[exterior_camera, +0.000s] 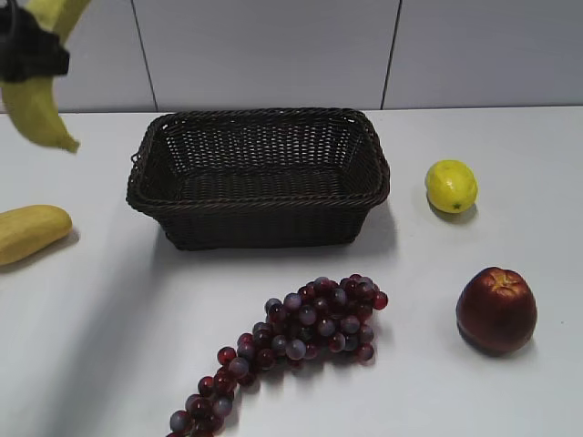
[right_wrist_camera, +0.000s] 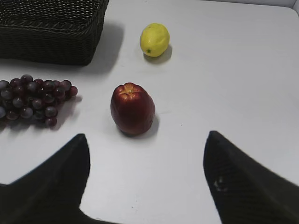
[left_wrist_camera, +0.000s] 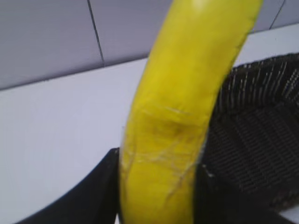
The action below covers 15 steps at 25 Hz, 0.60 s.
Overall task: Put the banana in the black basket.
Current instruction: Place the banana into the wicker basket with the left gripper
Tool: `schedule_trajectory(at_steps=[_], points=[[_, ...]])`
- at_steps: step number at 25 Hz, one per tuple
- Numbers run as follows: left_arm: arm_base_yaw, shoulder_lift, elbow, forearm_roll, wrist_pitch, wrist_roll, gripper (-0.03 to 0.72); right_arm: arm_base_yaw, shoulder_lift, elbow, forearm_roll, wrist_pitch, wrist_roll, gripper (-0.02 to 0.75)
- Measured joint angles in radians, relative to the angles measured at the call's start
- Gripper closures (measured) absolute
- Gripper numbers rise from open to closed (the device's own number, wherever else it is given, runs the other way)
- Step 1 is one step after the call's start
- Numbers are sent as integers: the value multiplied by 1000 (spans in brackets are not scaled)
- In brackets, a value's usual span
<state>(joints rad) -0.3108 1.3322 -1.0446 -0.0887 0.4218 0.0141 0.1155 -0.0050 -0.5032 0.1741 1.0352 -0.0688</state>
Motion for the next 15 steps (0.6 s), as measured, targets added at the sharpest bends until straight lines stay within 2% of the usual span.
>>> schedule_trajectory(at_steps=[3,7,11,15], points=[[-17,108,-115,0,0,13,274,0,0,0,0,0,0,167],[-83,305,-231,1,-10,15,274,0,0,0,0,0,0,167],[-151,468,-290,37,-80,17,274,0,0,0,0,0,0,167],[-199,576,-296,100,-229,18,274,0,0,0,0,0,0,167]])
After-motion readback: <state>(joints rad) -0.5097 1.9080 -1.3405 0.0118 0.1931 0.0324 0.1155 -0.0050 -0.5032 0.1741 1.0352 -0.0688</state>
